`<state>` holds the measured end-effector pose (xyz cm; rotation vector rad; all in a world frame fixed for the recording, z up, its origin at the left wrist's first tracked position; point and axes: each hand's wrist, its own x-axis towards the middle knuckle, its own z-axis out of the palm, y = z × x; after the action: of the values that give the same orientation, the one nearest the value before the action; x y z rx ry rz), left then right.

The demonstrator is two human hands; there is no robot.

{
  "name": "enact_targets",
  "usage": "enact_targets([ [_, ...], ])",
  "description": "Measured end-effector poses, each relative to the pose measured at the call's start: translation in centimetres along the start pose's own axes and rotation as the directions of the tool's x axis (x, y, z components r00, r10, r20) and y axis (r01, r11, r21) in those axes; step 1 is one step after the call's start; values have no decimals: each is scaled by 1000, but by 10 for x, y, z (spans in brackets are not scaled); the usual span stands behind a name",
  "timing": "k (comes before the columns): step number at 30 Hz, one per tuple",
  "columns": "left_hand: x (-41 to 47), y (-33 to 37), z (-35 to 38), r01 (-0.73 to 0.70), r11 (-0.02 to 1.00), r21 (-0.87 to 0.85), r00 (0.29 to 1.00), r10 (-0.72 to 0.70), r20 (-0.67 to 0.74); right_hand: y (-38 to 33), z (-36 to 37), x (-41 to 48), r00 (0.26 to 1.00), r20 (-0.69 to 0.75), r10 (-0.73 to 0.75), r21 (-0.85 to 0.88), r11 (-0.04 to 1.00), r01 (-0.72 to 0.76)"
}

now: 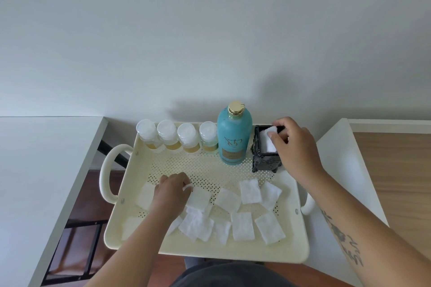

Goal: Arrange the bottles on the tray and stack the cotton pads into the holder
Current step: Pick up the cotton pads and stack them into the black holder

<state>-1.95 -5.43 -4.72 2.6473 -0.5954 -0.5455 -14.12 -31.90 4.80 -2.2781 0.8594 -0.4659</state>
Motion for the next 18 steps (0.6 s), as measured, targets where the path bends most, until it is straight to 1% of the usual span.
enact_targets([
  [2, -1, 2, -3, -3, 1000, -23, 1000, 3, -9, 2, 1, 0, 998, 6, -66, -194, 979, 66],
  [4, -2, 2, -9, -10, 999, -52, 999, 8, -41, 5, 3, -1, 987, 13, -158, -403, 903, 150],
  [6, -1, 2, -16, -17, 998, -62, 995, 11, -94, 8, 5, -4, 971, -41, -235, -501, 845, 184],
  [8, 0, 4, -23, -28, 995, -100, 990, 14, -140, 12, 5, -8, 952, -112, -285, -498, 845, 194],
  [9, 0, 5, -27, -33, 987, -157, 988, 9, -153, 13, 4, -10, 944, -127, -306, -485, 849, 210],
  [11, 2, 8, -34, -31, 957, -290, 985, -19, -169, 16, 4, -13, 935, -113, -337, -469, 847, 249],
  [13, 2, 13, -40, -18, 922, -387, 980, -60, -188, 17, 4, -14, 940, -46, -338, -467, 839, 278],
  [15, 1, 19, -44, 14, 866, -500, 977, -119, -178, 16, 5, -13, 959, 47, -280, -499, 825, 265],
  [16, 0, 22, -46, 41, 813, -581, 978, -152, -145, 15, 6, -12, 967, 103, -233, -526, 812, 252],
  [18, -4, 29, -48, 90, 669, -738, 982, -183, -47, 13, 8, -11, 969, 207, -133, -565, 792, 230],
])
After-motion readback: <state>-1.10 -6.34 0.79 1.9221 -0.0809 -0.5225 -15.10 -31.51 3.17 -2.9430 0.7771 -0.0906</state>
